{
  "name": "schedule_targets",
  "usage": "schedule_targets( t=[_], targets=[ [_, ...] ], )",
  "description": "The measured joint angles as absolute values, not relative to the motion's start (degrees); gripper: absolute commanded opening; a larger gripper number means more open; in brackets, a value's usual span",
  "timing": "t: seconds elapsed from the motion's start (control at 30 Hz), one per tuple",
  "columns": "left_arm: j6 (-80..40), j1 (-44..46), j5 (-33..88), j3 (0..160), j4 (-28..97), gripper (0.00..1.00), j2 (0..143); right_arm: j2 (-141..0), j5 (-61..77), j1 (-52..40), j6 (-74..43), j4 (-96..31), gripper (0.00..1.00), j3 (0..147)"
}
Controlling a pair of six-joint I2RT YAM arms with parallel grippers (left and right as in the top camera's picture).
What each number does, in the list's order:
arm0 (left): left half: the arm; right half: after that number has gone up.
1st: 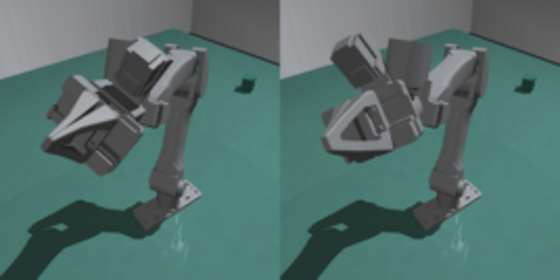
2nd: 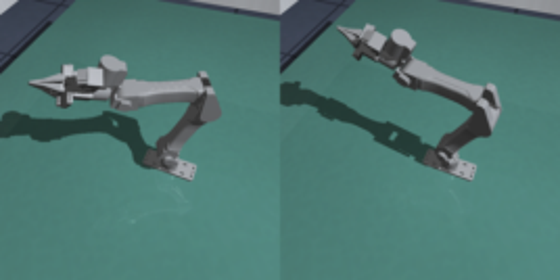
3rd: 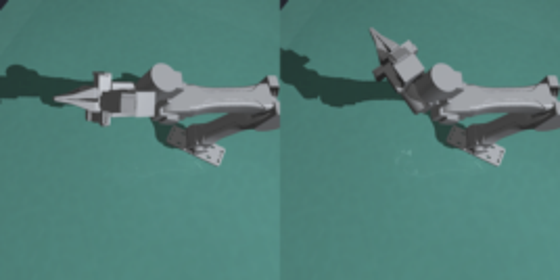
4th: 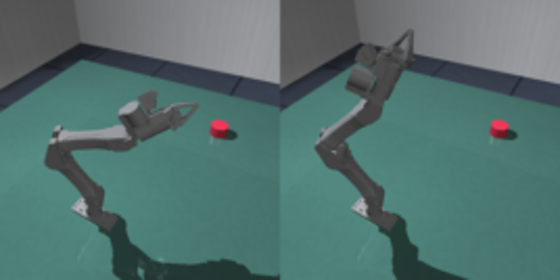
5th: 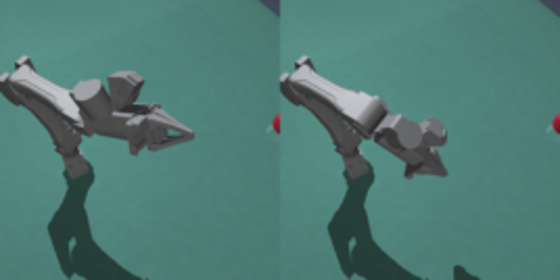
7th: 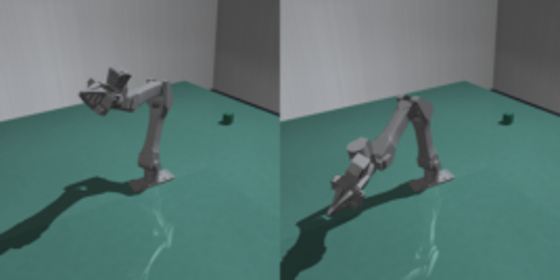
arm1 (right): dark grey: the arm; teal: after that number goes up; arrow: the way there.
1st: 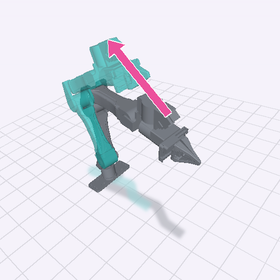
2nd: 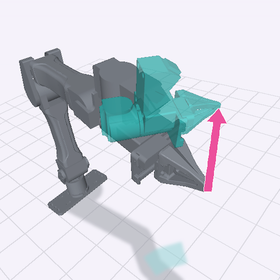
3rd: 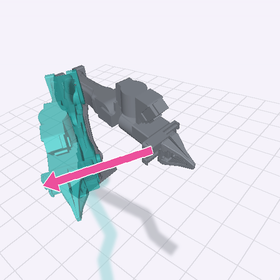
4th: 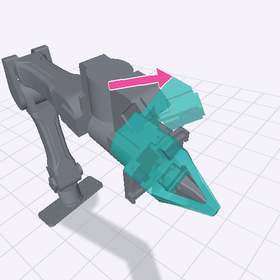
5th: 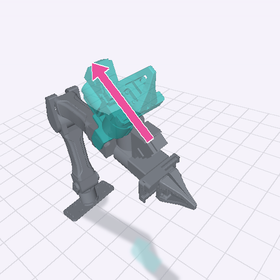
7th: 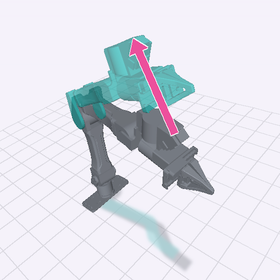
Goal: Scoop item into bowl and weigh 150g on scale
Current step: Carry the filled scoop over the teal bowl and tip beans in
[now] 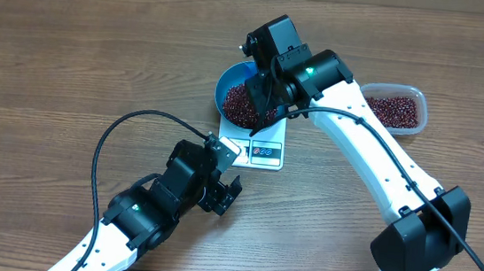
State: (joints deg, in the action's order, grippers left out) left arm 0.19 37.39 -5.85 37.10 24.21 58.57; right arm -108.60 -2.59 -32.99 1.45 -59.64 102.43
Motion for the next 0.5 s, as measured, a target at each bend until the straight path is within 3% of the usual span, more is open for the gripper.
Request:
schedule_targets(
  t=[0.5],
  targets=[
    [0.2, 37.4, -5.8, 37.1, 24.2, 1.0, 58.6, -108.6, -6.4, -33.0, 1.5, -61.0, 0.04, 102.4]
  ],
)
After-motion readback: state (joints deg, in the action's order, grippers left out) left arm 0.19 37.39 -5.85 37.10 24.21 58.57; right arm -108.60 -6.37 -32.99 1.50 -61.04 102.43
